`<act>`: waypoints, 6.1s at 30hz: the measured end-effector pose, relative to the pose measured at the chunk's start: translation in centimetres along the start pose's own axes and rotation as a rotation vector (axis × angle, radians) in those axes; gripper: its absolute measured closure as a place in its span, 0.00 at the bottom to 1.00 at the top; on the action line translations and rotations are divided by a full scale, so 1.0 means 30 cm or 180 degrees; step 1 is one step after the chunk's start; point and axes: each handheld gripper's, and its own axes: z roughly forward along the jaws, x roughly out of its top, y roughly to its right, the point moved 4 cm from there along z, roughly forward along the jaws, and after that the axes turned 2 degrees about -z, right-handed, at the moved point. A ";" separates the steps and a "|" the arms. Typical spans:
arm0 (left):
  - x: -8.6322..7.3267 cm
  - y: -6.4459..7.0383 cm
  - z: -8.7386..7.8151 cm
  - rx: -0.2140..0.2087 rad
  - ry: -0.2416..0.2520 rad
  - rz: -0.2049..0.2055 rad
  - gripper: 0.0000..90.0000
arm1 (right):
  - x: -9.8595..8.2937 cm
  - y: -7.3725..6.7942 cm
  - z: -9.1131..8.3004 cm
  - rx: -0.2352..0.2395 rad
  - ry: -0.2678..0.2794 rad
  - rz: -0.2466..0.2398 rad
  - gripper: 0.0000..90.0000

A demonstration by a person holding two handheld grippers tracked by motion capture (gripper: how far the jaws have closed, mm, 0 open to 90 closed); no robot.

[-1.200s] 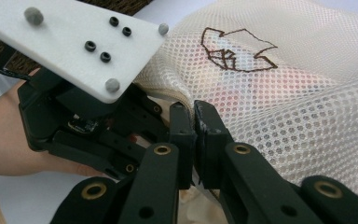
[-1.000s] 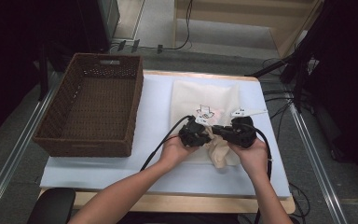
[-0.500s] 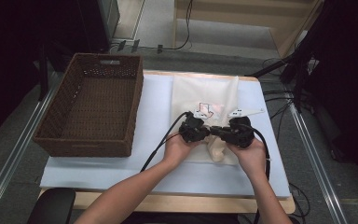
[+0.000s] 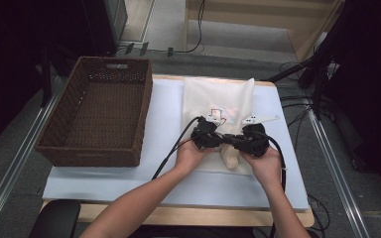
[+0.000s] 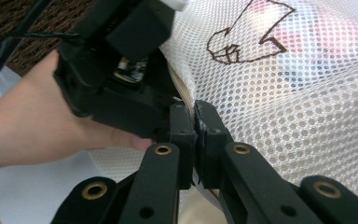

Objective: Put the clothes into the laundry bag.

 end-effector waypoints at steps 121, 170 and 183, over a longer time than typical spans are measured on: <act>-0.028 0.031 -0.175 -0.0135 -0.0056 0.0382 0.61 | -0.006 0.030 -0.010 -0.0033 0.0034 0.0111 0.98; -0.076 0.093 0.032 -0.0154 -0.0032 0.0285 1.00 | -0.010 0.039 -0.016 -0.0020 0.0024 0.0149 0.99; -0.045 0.037 0.049 0.0155 0.0049 0.0170 1.00 | -0.013 0.040 -0.003 -0.0044 -0.0004 0.0138 0.99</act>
